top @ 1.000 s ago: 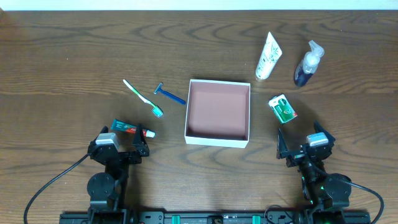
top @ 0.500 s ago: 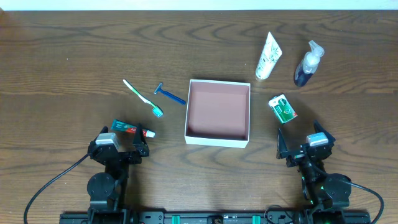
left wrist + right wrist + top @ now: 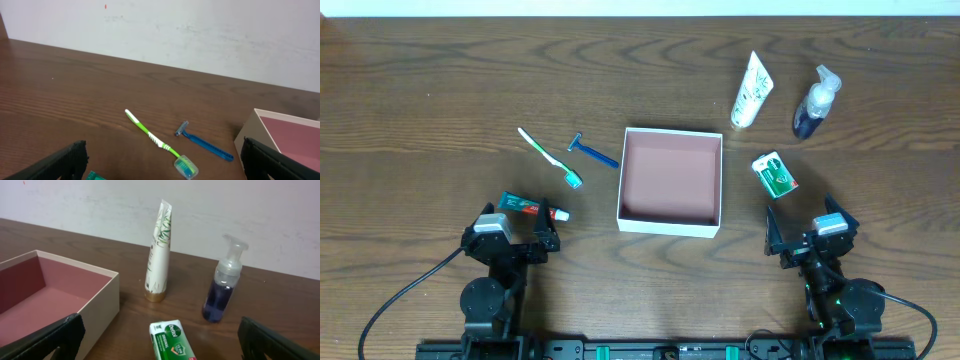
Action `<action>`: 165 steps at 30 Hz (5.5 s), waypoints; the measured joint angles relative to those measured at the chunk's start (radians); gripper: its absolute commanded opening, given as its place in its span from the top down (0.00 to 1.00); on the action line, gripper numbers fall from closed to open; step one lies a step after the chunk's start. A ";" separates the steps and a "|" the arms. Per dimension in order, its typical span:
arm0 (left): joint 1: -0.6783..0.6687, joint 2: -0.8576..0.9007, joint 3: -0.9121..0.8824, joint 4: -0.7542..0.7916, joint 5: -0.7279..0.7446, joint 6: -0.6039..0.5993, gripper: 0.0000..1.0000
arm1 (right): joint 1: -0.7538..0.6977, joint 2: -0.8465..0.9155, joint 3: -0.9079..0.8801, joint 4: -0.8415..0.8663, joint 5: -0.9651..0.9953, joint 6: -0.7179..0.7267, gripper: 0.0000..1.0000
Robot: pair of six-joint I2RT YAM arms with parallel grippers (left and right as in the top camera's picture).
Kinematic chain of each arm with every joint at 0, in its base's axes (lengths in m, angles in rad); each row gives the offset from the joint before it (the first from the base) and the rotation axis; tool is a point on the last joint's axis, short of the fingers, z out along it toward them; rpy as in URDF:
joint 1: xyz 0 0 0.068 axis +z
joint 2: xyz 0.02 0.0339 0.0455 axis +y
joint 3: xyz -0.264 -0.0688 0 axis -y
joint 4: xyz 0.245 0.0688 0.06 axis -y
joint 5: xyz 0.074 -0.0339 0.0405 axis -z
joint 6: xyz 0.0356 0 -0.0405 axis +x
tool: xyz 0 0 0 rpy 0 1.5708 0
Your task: Pack container
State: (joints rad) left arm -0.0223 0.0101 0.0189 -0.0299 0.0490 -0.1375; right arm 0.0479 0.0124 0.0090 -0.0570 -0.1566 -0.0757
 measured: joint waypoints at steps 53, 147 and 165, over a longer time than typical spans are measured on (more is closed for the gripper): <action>0.000 0.000 0.002 -0.002 -0.001 0.000 0.02 | -0.002 0.768 0.960 -0.362 -0.311 -0.084 0.01; 0.001 0.000 0.003 -0.004 -0.001 0.000 0.02 | 0.393 1.531 1.835 -1.012 0.032 0.534 0.99; 0.001 0.000 0.003 -0.004 -0.001 0.000 0.02 | 0.542 1.695 1.749 -0.856 0.131 0.710 0.99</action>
State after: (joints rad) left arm -0.0216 0.0101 0.0216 -0.0341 0.0479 -0.1375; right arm 0.5900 1.7077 1.7584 -0.9131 -0.0254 0.6338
